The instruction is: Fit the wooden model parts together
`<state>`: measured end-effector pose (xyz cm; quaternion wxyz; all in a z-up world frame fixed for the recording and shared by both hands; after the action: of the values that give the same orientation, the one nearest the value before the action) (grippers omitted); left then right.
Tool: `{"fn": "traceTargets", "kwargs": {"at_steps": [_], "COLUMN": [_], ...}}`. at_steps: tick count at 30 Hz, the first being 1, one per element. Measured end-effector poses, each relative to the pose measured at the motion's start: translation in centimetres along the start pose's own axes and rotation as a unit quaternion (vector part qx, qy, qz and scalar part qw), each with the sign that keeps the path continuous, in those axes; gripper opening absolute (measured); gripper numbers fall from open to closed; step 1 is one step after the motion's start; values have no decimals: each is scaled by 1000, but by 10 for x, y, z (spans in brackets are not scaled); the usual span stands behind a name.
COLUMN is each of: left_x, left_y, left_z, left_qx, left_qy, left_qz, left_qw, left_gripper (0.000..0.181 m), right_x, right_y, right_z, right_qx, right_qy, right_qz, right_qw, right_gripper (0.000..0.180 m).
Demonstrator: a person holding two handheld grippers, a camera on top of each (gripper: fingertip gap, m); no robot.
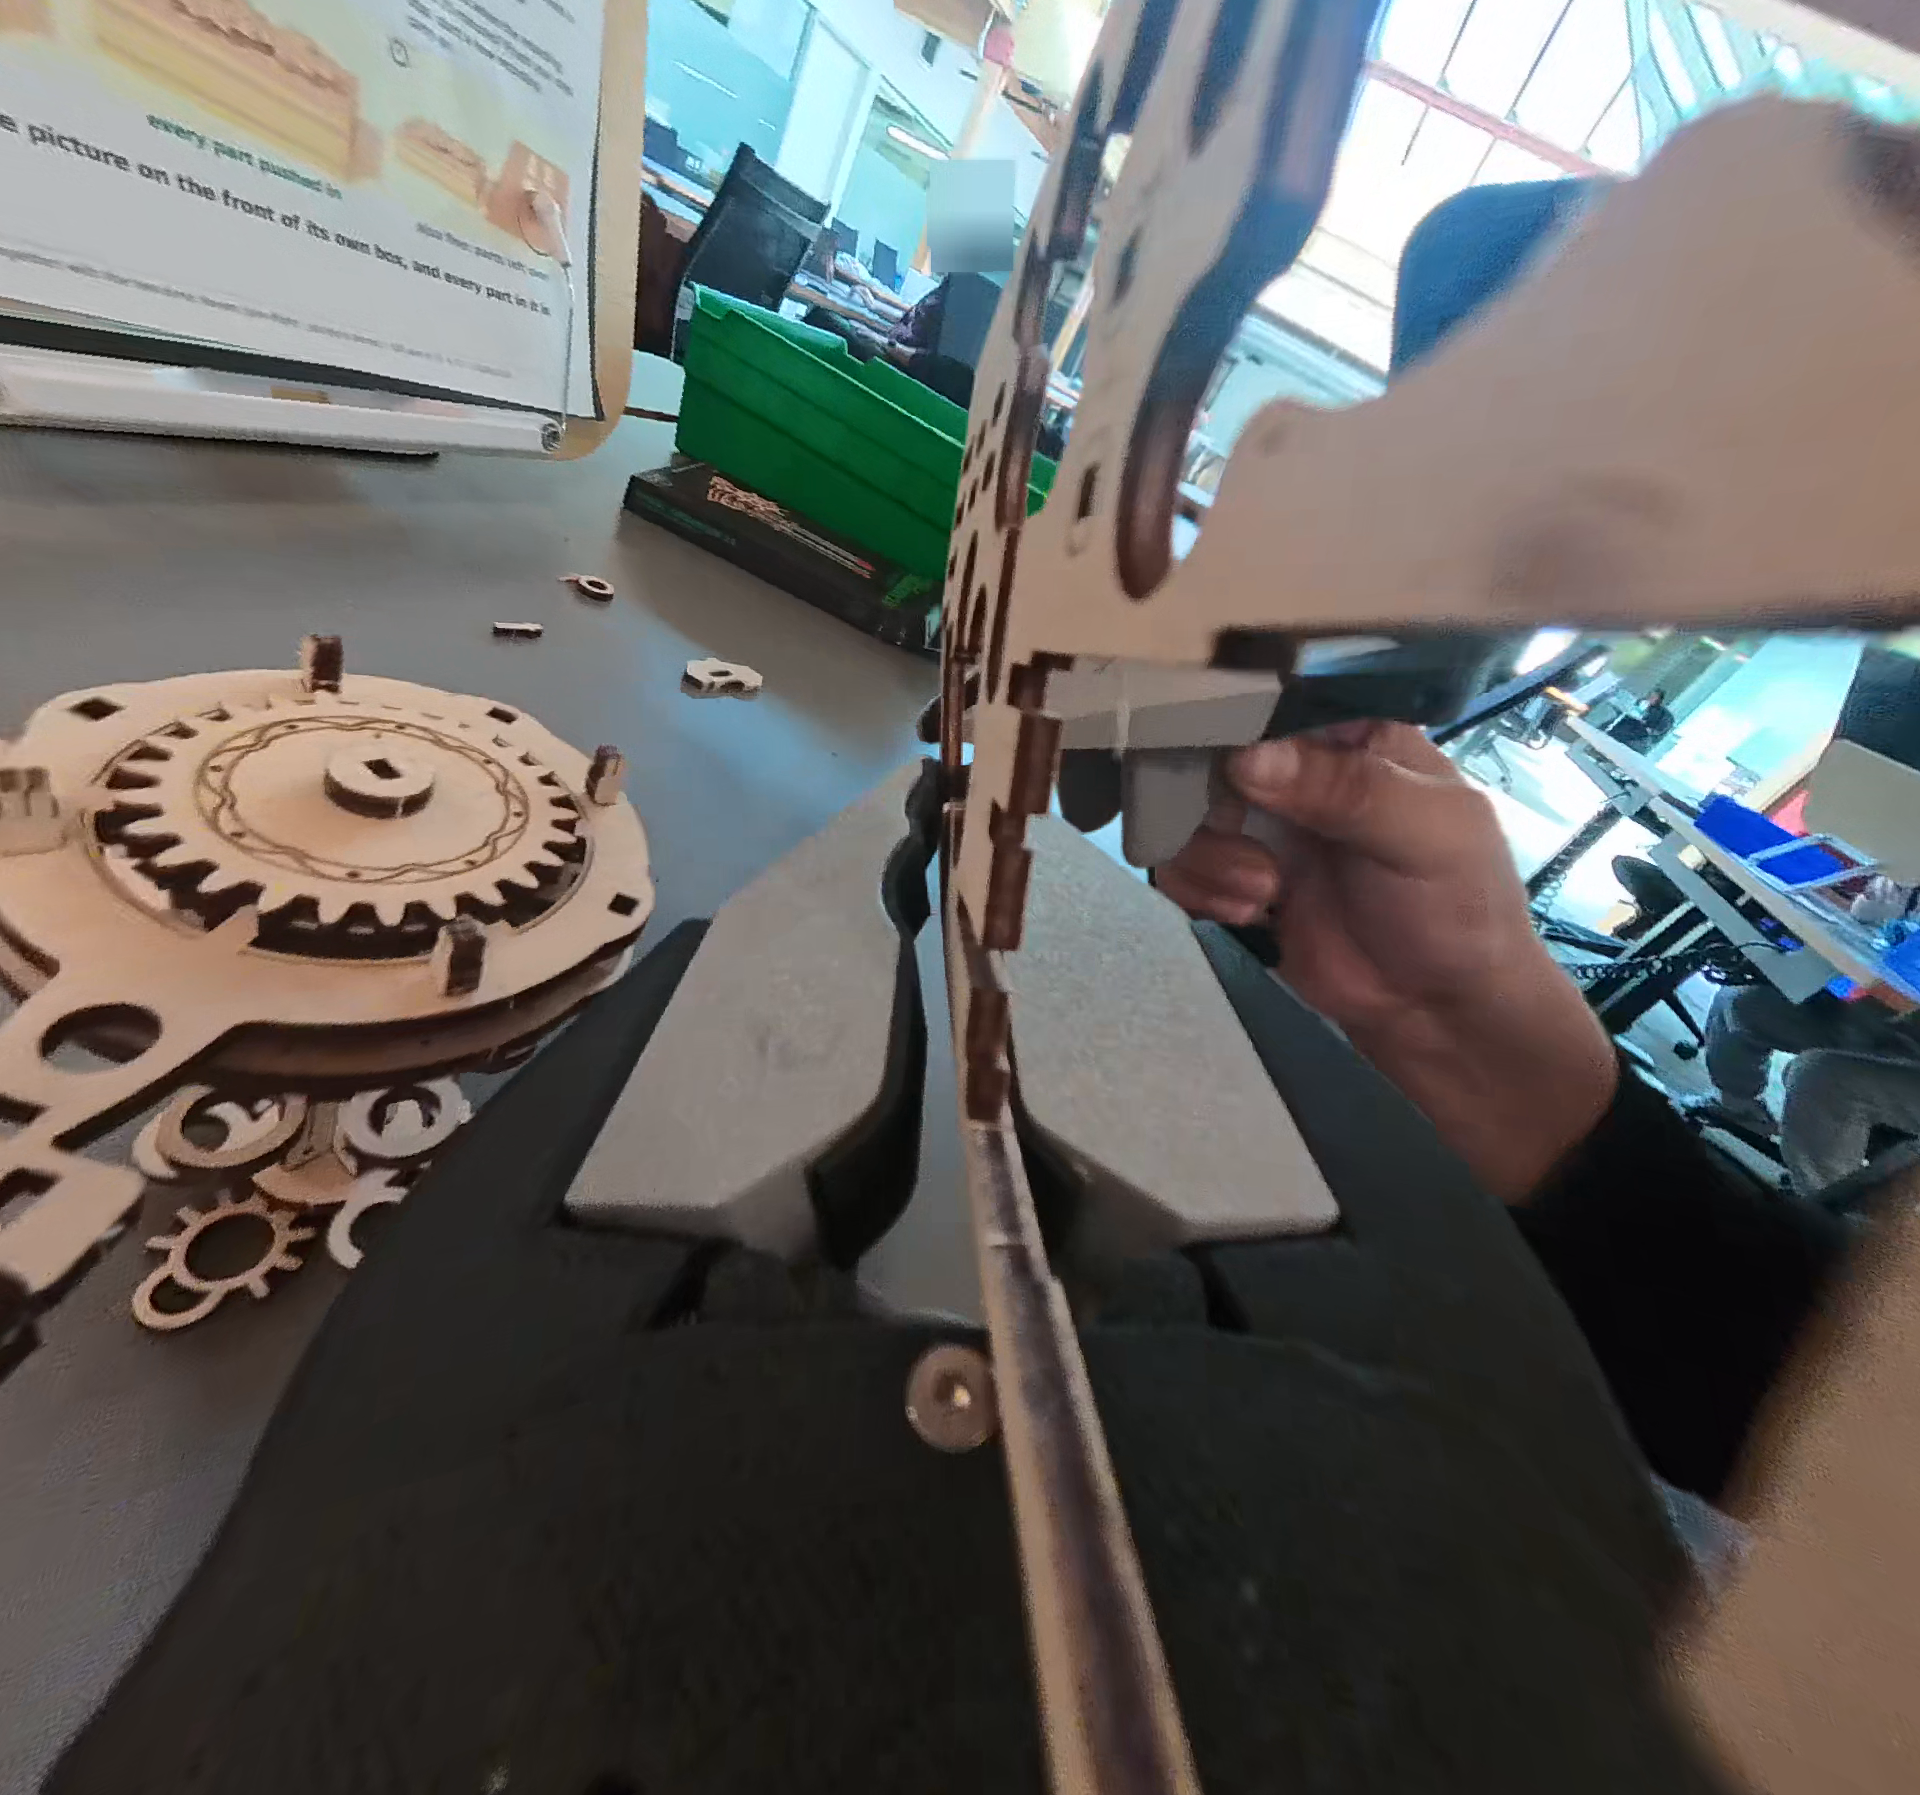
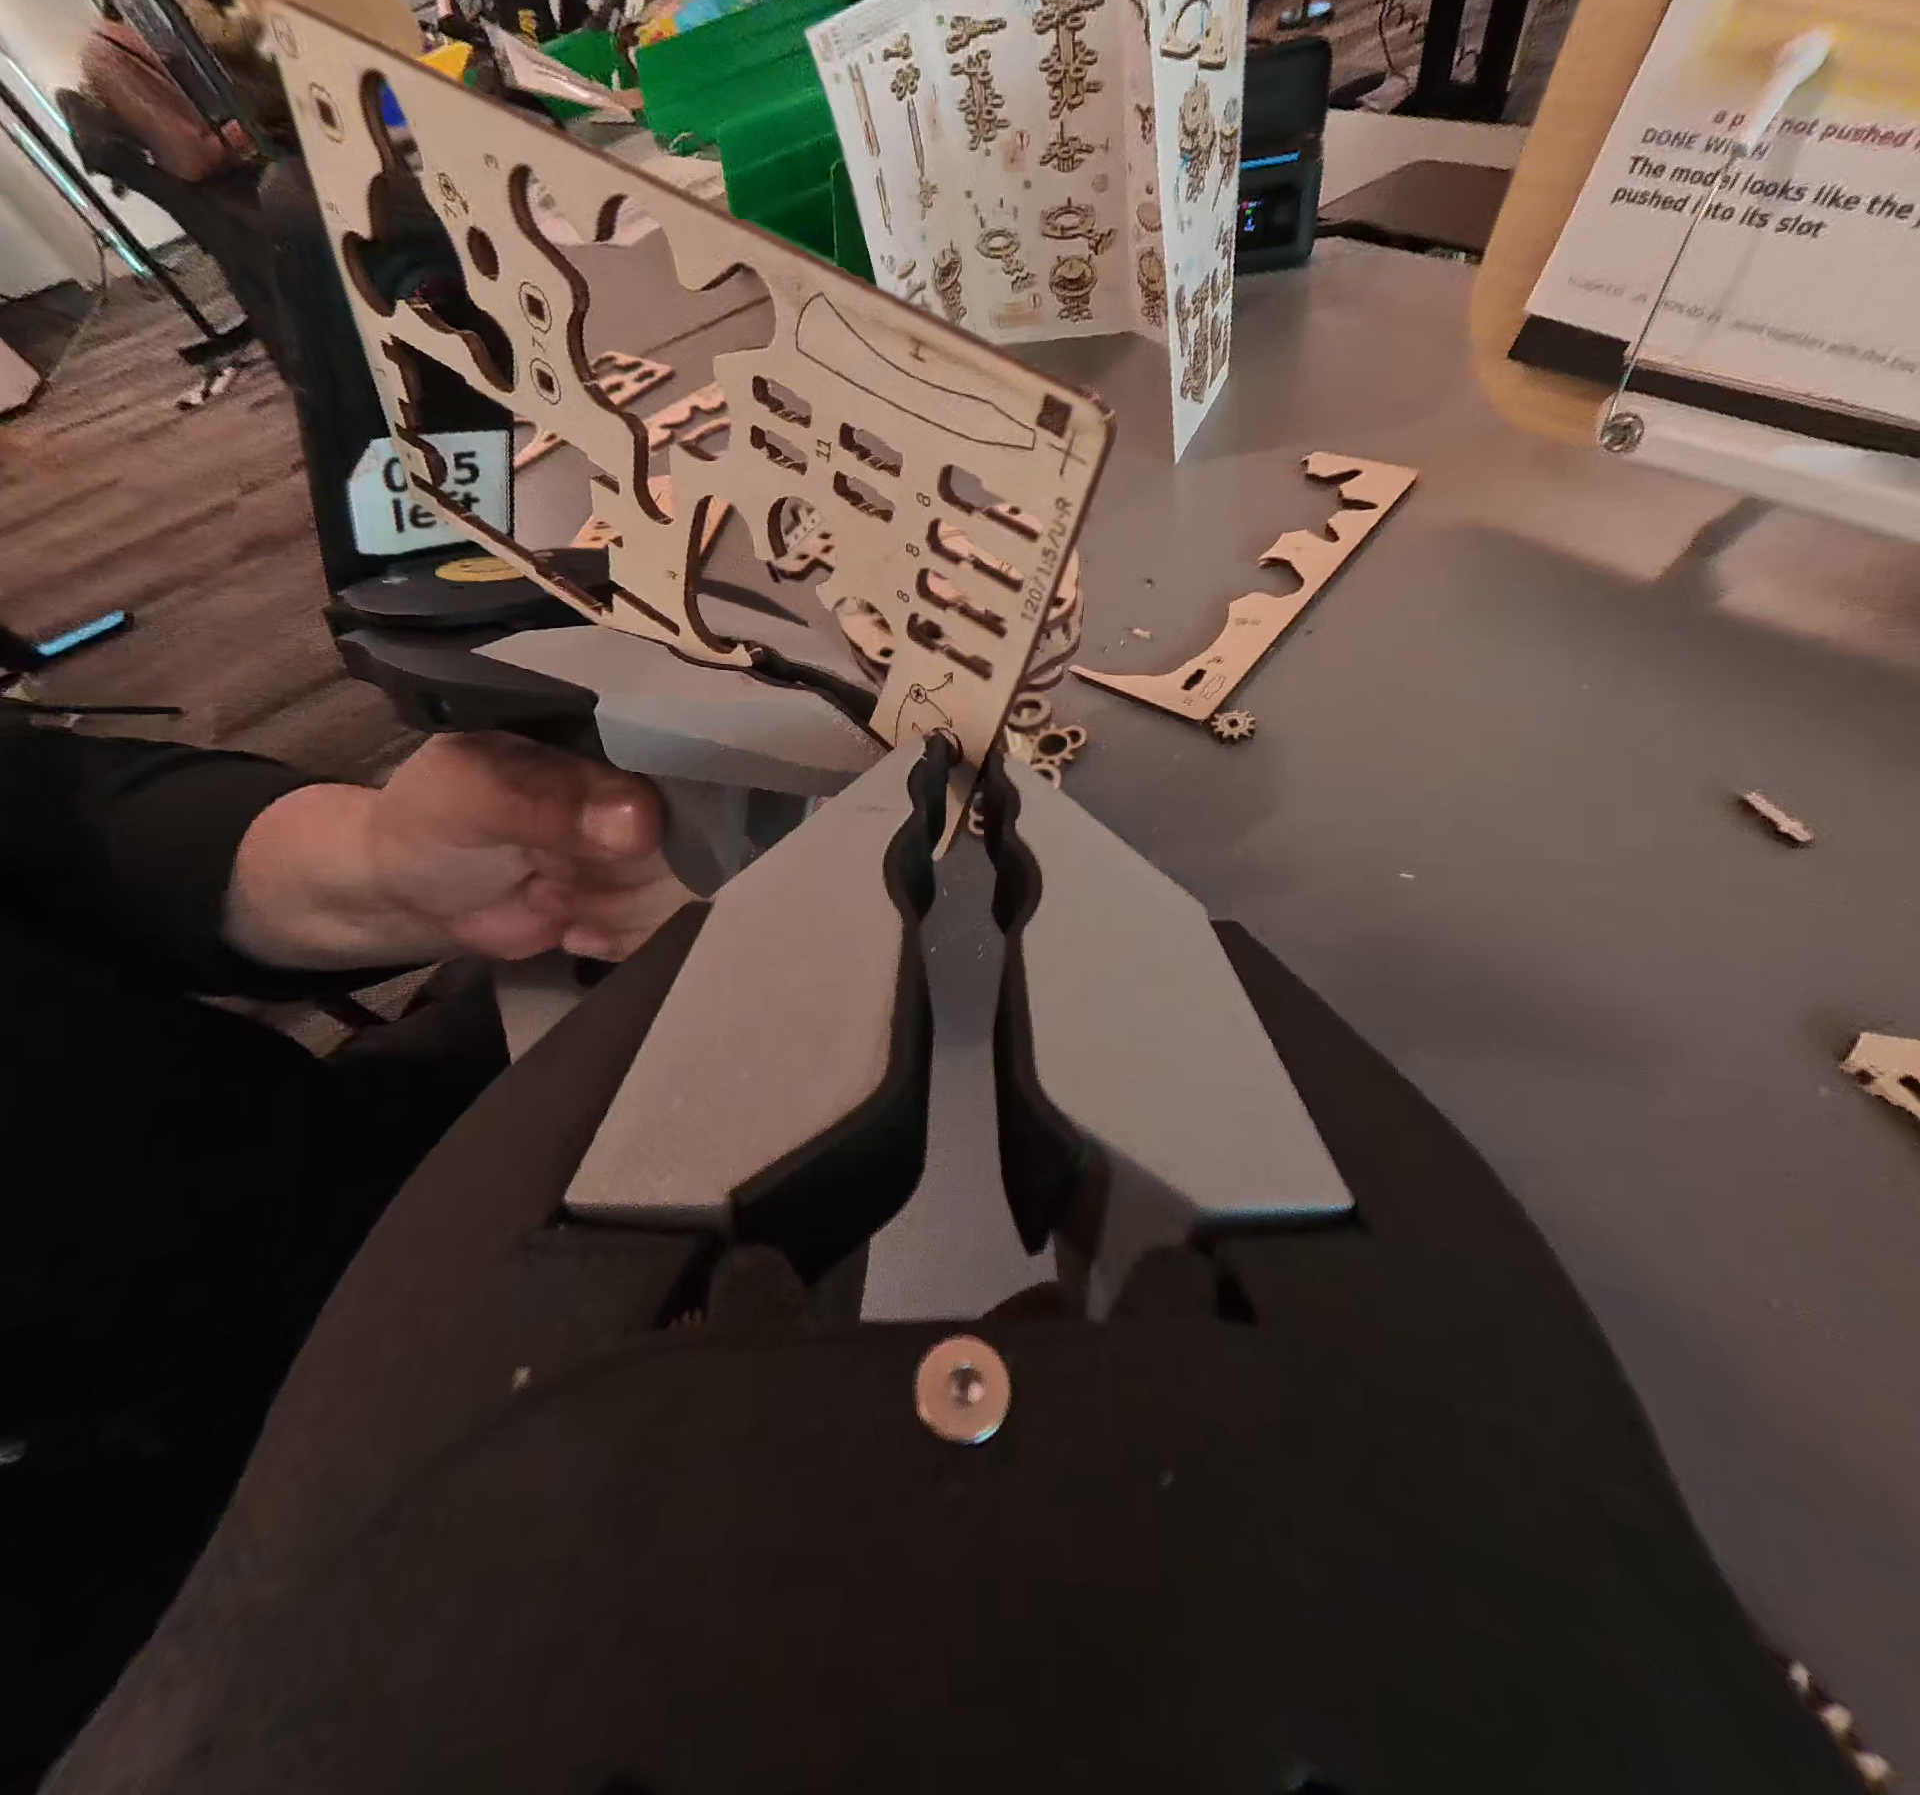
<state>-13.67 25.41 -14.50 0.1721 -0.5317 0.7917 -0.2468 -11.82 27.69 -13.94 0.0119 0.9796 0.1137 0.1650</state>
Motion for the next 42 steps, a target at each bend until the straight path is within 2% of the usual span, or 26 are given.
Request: {"fn": "traceTargets", "kwargs": {"at_steps": [2,5,7,10,12,13,15,18,20,24,29,32,35,37,39,42], "left_x": [-1,-2,1,3,2,1,-1,-1,-2,-1,-2,-3,-2,-2,-2,0], "left_y": [2,5,6,-2,-12,-12,-10,-9,-10,-10,-9,-11,-10,-10,-10,-6], "left_z": [0,-2,-6,-6,-3,0,0,0,2,1,3,5,3,3,3,0], "left_qx": [-2,2,11,15,24,30,46,51,38,32,27,30,47,52,50,66], "left_qy": [1,-5,-19,-21,-8,3,9,10,14,8,16,25,21,22,21,10], "left_qz": [-8,-16,-12,31,76,79,85,86,78,72,65,73,83,87,85,85], "left_qw": [1000,1000,1000,999,997,996,995,995,996,997,997,997,995,995,995,994], "left_gripper": [0,0,0,0,0,0,0,0,0,0,0,1,1,0,0,0], "right_x": [-2,-5,-7,1,11,13,12,10,9,6,10,11,12,12,13,19], "right_y": [-2,-3,-3,0,3,1,-2,-8,0,5,6,6,11,9,2,-2], "right_z": [1,0,-4,-8,-6,-3,-1,0,-4,-7,-4,-2,-6,-5,-1,-1], "right_qx": [17,100,117,-4,-94,-114,-103,-48,-33,-25,13,-23,-53,-61,-58,-66], "right_qy": [-1,29,17,-70,-104,-103,-94,-47,-30,-15,6,-16,-55,-68,-71,-92], "right_qz": [20,89,89,-41,-160,-181,-174,-114,-135,-121,-62,-87,-138,-150,-140,-149], "right_qw": [1000,991,989,997,977,971,975,991,990,992,998,996,987,985,986,982], "right_gripper": [4,1,1,2,1,1,6,23,7,9,8,10,25,17,2,0]}}
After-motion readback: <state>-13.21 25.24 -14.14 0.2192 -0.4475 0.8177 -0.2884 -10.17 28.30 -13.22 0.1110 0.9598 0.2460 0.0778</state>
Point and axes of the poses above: each gripper's, where its closed fingertips meet, x back along the fingers, z out of its underside, y = z × x across the jaws, the point moved 2 cm from there along x, back along the fingers, and after that the axes turned 9 degrees about x, right-handed, at the moved point
